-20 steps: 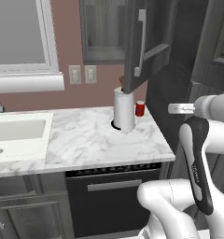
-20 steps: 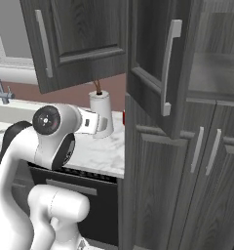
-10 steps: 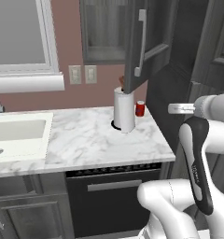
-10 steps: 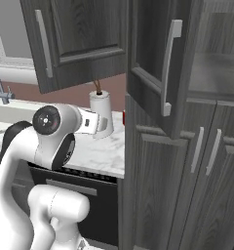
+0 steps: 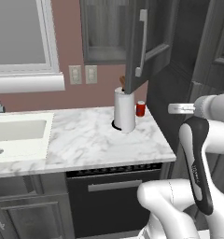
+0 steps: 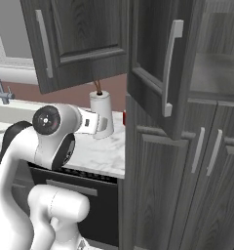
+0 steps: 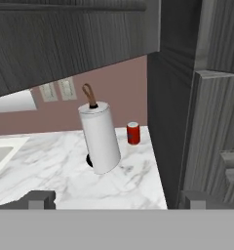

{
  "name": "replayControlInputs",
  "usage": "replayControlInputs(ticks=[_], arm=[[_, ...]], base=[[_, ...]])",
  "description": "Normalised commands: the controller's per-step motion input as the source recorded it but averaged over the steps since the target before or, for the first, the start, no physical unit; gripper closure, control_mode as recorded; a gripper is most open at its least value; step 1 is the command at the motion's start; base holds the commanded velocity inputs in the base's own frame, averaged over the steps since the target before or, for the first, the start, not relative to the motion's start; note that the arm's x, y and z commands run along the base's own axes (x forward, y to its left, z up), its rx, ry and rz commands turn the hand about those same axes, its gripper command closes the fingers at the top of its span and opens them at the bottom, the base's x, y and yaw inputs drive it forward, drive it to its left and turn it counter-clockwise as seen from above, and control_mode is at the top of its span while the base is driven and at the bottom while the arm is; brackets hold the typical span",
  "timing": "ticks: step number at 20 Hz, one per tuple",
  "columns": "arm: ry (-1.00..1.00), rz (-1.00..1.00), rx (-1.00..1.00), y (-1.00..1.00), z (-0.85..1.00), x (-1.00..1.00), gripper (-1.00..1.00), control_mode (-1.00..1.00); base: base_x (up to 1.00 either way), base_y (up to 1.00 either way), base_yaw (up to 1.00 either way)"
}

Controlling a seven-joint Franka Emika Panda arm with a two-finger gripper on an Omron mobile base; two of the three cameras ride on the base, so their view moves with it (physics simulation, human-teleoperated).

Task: Close all open cabinet doors.

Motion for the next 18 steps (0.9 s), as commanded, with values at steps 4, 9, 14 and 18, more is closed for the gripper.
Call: replayControlInputs(ticks=[4,9,14,18], arm=[[0.0,0.0,0.0,0.0,0.0,0.0,-1.0,1.0],[-0.06,0.0,0.0,0.0,0.0,-0.01,-1.0,-1.0],[-0.18,0.0,-0.09,0.14,0.32,0.05,-1.0,-1.0],[-0.24,0.08,-0.15,0.37,0.66,0.21,-1.0,-1.0]], base=[[0.14,0.02,0.0],[0.0,0.0,0.0],[0.0,0.0,0.0],[0.0,0.0,0.0]])
